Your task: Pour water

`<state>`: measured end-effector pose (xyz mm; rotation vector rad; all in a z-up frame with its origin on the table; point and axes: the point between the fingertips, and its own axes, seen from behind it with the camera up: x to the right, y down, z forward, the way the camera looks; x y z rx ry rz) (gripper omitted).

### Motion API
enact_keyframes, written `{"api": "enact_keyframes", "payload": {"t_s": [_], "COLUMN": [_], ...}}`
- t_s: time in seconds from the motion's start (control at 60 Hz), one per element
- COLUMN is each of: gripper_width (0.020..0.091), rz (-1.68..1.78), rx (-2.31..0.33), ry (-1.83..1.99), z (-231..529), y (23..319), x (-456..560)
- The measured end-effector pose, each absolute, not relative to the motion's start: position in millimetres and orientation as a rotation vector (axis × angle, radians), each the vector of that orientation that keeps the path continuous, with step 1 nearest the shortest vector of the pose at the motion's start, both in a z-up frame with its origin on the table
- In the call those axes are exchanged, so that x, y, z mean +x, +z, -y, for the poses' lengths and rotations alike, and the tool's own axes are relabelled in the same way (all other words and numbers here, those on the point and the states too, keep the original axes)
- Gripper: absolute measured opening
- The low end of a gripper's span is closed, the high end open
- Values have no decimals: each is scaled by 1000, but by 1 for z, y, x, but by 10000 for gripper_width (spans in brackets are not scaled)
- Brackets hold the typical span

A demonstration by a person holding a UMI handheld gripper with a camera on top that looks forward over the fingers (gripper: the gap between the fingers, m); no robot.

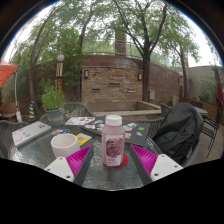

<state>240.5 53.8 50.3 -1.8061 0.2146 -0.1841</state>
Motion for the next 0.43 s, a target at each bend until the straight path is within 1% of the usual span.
{"api": "enact_keyframes", "payload": {"t_s": [0.033, 0.117, 0.133, 0.183, 0.35, 0.433], "gripper_width": [828, 832, 832, 832, 832, 833], "rz": [-204, -162, -162, -169, -195, -207], "rx": [-1809, -1795, -1790, -1780, -1742, -1713], "ry": [-201, -221, -223, -222, -213, -229], "z": [-44, 14, 15, 51, 143, 179], "y": [52, 77, 76, 88, 108, 110], "x": [235, 219, 216, 207, 176, 167]}}
